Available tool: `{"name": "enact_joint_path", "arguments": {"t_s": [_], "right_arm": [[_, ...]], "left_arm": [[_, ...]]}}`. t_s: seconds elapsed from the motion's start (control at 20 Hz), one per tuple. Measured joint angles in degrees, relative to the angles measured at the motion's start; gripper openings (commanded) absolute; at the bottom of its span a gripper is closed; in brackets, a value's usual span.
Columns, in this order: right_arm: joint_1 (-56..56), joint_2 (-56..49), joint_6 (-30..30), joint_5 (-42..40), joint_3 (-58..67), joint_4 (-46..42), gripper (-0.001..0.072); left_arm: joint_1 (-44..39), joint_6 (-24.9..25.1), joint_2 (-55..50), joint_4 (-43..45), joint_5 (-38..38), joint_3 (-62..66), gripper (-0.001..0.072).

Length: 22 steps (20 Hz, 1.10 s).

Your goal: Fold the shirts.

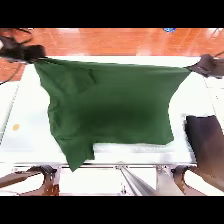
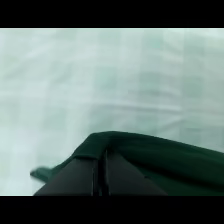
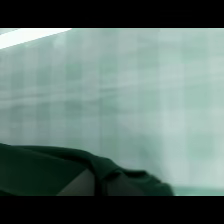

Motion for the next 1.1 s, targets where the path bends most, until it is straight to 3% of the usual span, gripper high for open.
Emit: {"name": "enact_joint_path", "arguments": {"t_s": [0.25, 0.45, 0.65, 0.8, 1.1], "right_arm": [[0.1, -21.6, -2.7, -6.1, 11.0, 8.5, 0.0023], [0.1, -30.4, -1.8, -5.7, 17.9, 10.4, 0.0024], [-0.9, -31.7, -2.5, 0.0, 20.0, 9.8, 0.0024], [-1.4, -31.8, -2.6, 6.5, 19.7, 4.1, 0.0024], [-1.5, -31.8, -1.2, 11.6, 13.6, -5.3, 0.0024]], "left_arm": [[1.7, -2.0, -16.9, -7.8, 5.7, 6.2, 0.0019], [2.5, -2.2, -23.0, -13.8, 6.2, 11.1, 0.0019], [3.2, 3.7, -24.7, -16.8, -1.7, 15.0, 0.0019], [3.5, 9.0, -25.9, -17.3, -10.8, 15.6, 0.0019], [4.8, 13.5, -28.4, -16.7, -21.1, 15.0, 0.0019]]}}
